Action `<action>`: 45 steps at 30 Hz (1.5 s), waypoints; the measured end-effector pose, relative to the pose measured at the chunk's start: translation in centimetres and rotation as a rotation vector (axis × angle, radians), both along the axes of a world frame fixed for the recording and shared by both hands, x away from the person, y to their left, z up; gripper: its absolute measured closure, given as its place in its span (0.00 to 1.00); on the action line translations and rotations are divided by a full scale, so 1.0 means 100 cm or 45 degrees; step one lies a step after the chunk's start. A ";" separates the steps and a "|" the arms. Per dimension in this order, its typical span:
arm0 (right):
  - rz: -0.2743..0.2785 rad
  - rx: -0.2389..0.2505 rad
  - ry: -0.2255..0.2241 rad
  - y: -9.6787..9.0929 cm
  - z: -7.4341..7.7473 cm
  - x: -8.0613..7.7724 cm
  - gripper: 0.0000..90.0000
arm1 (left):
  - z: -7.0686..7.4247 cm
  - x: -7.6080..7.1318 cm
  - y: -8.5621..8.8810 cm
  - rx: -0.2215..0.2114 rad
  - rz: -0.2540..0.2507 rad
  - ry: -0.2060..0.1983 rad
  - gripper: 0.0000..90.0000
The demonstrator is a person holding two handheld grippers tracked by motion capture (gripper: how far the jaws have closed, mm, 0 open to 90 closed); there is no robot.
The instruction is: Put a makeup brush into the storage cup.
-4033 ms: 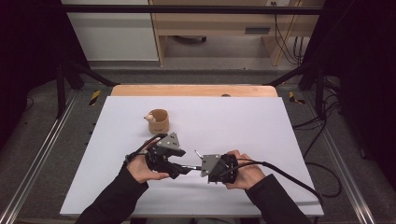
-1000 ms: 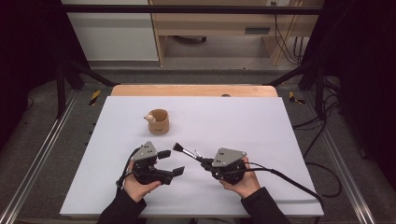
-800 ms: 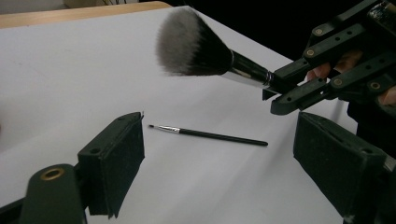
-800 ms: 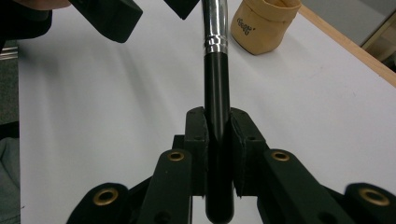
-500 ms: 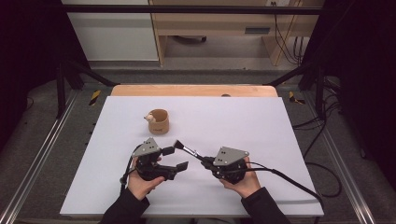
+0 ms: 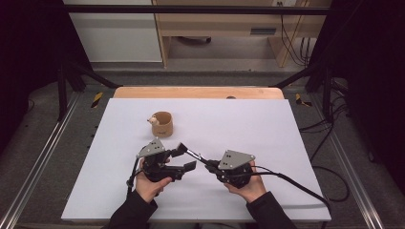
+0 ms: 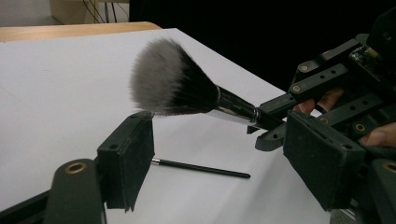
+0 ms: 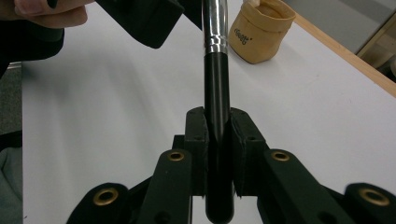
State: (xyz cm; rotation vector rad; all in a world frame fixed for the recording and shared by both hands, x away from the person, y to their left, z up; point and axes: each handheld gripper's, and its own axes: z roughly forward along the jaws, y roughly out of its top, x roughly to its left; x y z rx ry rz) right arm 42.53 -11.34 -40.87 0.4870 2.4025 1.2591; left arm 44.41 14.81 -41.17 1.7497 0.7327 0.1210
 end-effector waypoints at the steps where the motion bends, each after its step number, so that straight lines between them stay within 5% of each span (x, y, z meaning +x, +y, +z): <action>1: 0.002 0.001 -0.002 0.000 0.000 0.000 0.88 | 0.000 0.000 -0.001 -0.001 -0.001 0.000 0.28; 22: 0.025 0.040 0.005 0.006 -0.005 -0.001 0.88 | -0.002 -0.001 -0.006 -0.089 -0.003 0.038 0.49; 45: 0.048 0.048 0.029 0.010 -0.011 -0.001 0.88 | -0.003 -0.002 -0.005 -0.126 -0.032 0.042 0.70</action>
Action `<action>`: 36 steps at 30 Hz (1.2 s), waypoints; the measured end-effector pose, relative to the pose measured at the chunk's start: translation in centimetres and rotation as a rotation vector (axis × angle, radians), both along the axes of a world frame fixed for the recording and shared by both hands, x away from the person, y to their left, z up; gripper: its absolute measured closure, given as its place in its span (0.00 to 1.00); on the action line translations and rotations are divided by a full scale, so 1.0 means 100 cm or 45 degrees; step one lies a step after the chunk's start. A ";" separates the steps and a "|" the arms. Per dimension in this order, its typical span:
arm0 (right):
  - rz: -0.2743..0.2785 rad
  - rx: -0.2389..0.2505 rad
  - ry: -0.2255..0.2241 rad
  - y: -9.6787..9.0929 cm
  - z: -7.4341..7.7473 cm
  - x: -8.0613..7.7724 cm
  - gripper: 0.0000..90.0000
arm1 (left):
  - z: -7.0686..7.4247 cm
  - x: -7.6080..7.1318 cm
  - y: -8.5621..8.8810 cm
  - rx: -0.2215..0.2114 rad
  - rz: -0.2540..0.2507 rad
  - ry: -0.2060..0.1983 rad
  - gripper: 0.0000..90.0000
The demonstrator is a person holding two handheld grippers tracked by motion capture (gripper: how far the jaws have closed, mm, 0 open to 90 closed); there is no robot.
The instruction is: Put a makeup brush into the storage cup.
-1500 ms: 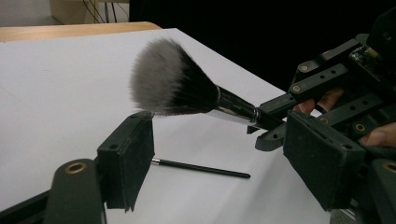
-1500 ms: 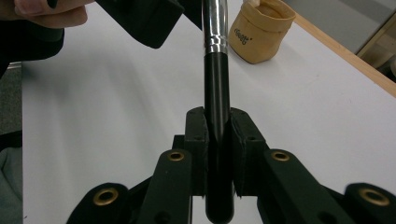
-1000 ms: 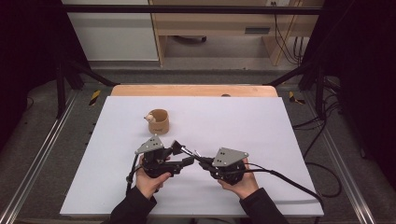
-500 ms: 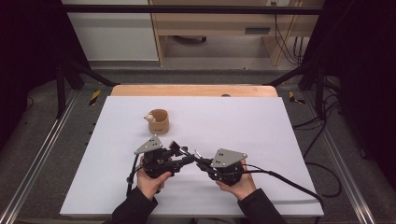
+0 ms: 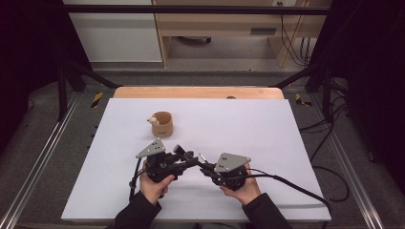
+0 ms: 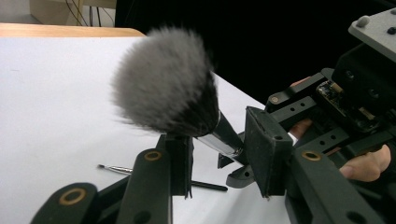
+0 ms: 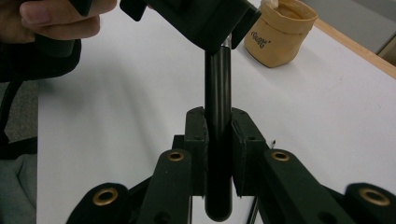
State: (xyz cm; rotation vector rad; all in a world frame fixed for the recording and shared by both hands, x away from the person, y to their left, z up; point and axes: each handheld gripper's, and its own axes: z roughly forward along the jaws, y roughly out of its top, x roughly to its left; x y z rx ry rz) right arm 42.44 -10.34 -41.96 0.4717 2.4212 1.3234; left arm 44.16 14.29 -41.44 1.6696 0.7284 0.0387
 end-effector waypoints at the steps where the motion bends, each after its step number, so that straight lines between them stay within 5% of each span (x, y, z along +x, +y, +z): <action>1: 0.000 -0.001 0.002 0.000 0.000 0.000 0.88 | 0.000 0.000 0.000 -0.004 -0.003 -0.001 0.71; 36: 0.014 -0.013 0.023 0.003 -0.004 0.000 0.85 | 0.007 -0.010 -0.003 -0.006 -0.066 -0.055 0.85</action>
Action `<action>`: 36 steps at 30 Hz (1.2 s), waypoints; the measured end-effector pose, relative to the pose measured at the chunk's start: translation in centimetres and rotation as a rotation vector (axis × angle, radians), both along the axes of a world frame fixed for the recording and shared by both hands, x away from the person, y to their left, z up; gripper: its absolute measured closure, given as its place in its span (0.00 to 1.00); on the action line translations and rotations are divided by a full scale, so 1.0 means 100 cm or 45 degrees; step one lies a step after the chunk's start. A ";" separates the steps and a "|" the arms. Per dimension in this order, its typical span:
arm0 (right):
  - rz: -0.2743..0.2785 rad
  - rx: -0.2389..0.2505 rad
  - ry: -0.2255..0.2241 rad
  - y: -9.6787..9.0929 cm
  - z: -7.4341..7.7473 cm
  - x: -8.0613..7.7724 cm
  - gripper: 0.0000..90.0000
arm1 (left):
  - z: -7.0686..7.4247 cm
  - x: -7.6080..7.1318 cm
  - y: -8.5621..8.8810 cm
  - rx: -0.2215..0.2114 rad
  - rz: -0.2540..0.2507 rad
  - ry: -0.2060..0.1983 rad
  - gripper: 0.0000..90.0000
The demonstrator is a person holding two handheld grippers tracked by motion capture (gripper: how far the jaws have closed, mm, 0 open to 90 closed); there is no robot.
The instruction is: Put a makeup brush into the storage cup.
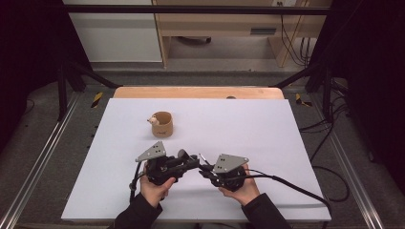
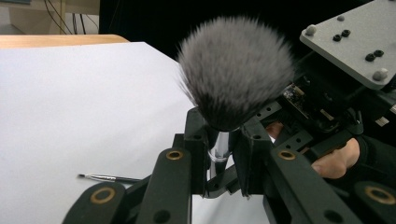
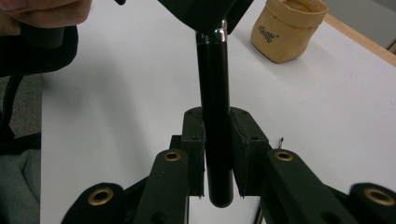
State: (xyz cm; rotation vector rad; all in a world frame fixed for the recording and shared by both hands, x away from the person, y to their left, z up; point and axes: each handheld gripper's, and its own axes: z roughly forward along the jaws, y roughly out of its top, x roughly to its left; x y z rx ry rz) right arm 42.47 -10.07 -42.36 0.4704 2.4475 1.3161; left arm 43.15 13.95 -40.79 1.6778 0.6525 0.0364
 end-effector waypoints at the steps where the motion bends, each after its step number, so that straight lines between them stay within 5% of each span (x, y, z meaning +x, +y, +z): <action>1: -0.006 0.003 0.006 0.000 0.000 0.000 0.83 | 0.000 0.000 0.000 0.004 0.003 -0.005 0.85; 15: -0.081 0.075 0.032 -0.007 0.009 -0.001 0.50 | 0.006 -0.001 0.013 0.060 0.047 -0.051 0.85; 36: -0.350 0.102 0.074 -0.040 0.015 0.009 0.16 | 0.014 0.003 0.042 0.118 0.156 -0.034 0.85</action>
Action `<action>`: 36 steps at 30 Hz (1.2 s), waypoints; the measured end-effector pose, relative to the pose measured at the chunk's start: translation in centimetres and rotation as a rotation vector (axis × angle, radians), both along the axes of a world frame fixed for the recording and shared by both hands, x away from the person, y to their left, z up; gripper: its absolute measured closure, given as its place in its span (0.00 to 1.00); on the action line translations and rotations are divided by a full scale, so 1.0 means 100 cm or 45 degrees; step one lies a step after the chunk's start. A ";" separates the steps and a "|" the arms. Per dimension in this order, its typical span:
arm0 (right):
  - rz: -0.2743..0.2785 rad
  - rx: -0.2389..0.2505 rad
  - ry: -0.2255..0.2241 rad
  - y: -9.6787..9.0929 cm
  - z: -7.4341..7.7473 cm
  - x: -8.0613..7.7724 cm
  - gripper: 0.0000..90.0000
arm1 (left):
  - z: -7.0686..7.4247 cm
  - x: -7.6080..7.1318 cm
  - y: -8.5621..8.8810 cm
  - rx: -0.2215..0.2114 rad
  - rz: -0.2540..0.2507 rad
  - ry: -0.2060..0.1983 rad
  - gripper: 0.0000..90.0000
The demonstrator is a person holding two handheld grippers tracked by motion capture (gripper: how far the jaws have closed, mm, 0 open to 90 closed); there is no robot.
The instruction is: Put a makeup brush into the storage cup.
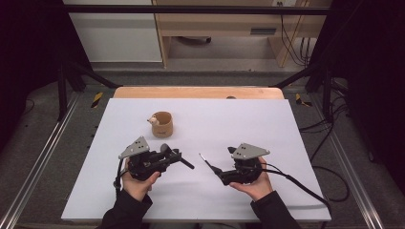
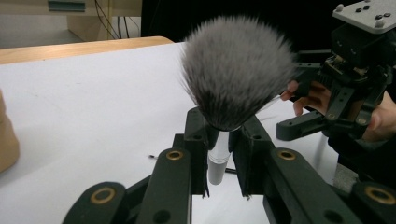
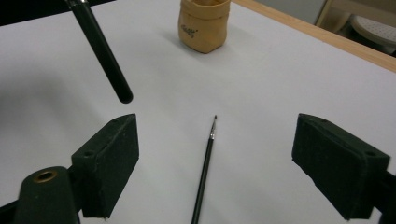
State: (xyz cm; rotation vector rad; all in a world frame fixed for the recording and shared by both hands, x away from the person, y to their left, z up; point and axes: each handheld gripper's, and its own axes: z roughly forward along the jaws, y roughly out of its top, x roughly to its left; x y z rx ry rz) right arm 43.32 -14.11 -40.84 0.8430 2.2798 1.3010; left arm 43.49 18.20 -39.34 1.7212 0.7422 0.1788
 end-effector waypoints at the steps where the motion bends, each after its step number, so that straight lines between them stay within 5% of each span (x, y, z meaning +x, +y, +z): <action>1: -0.012 0.007 0.002 -0.002 0.001 0.000 0.16 | 0.000 0.000 0.001 0.004 0.007 -0.002 0.85; 17: -0.168 0.127 -0.037 -0.044 0.011 -0.004 0.11 | 0.008 0.003 0.022 0.007 0.078 0.001 0.85; 36: -0.261 0.137 -0.021 -0.074 0.006 -0.009 0.10 | 0.016 0.011 0.035 0.012 0.128 0.002 0.85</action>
